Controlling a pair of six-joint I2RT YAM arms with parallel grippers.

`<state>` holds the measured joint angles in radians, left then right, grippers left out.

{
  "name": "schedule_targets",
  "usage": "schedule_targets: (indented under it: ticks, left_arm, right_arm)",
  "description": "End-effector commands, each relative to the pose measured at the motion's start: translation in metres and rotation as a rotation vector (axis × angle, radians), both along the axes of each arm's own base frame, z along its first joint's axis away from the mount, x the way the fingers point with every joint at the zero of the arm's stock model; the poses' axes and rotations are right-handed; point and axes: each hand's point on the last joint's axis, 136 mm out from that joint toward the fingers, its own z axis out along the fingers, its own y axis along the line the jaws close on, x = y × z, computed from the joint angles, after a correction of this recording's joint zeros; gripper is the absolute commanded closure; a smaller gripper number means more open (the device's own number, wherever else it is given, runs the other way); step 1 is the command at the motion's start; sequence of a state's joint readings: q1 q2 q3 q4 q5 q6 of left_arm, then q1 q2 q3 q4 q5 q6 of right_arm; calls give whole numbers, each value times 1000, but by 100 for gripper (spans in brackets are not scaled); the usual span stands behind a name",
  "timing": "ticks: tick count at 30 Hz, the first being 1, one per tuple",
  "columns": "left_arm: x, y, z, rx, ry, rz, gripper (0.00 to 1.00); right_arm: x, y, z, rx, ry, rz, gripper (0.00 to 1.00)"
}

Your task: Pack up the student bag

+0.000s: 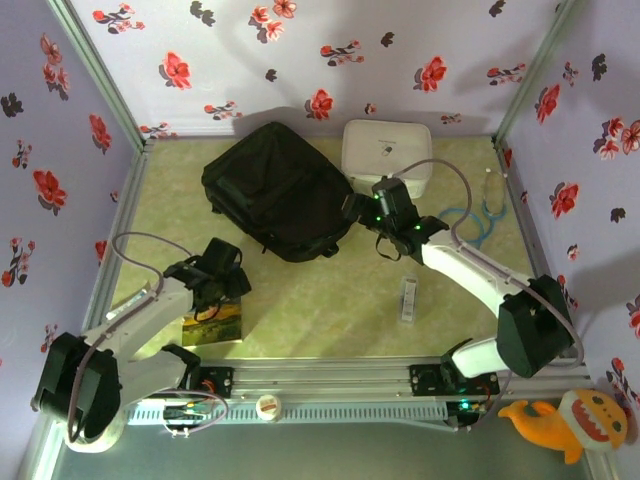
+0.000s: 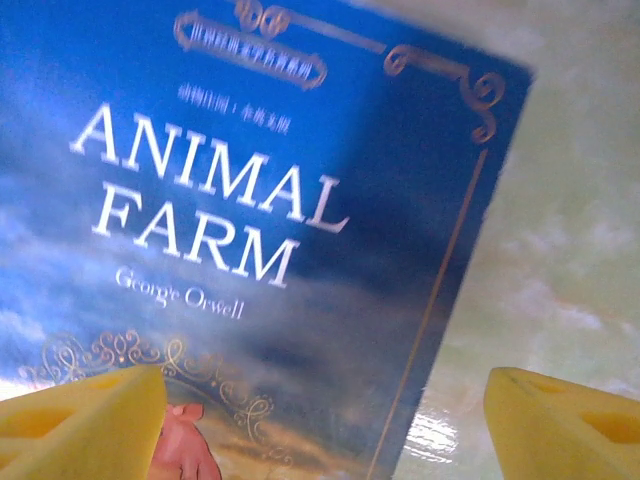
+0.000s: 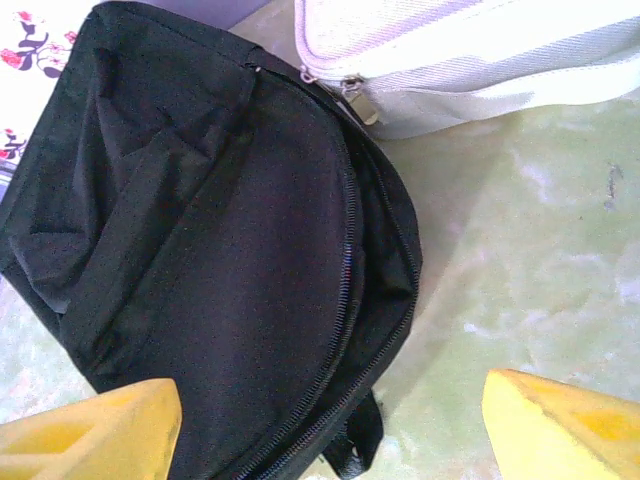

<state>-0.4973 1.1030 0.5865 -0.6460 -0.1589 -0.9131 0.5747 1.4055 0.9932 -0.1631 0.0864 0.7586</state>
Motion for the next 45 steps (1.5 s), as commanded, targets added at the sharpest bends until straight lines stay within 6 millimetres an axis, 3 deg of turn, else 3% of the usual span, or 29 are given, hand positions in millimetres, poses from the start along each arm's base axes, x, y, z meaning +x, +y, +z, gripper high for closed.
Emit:
schedule_targets:
  ticks: [1,6,10,15,18,22,28,31,36,40,45]
  left_arm:
    - [-5,-9,-11,-70,40,73,17]
    - [-1,-27,-30,-140,67,69,18]
    - [9,-55,-38,-224,87,19,18]
    - [30,-96,-21,-326,71,-75,18]
    - [42,-103,-5,-337,39,-110,18]
    - [54,-83,16,-317,-2,-101,17]
    - [54,-21,39,-205,-54,-50,6]
    - [46,4,35,-171,-39,-10,2]
    - [36,29,22,-147,-15,36,2]
    - [28,34,8,-145,18,45,2]
    - [23,32,-6,-173,44,46,3]
  right_arm:
    - [6,6,11,-8,-33,14,20]
    - [8,10,15,2,-40,21,21]
    - [8,12,16,6,-43,27,20]
    - [10,20,18,4,-49,53,20]
    - [10,34,17,4,-37,104,20]
    - [6,61,14,-7,-13,205,22]
    - [-20,118,8,-76,-5,412,24]
    - [-38,149,0,-110,5,525,27]
    - [-64,196,-27,-177,56,680,33]
    - [-84,229,-57,-254,110,798,44]
    - [-92,250,-87,-324,155,850,52]
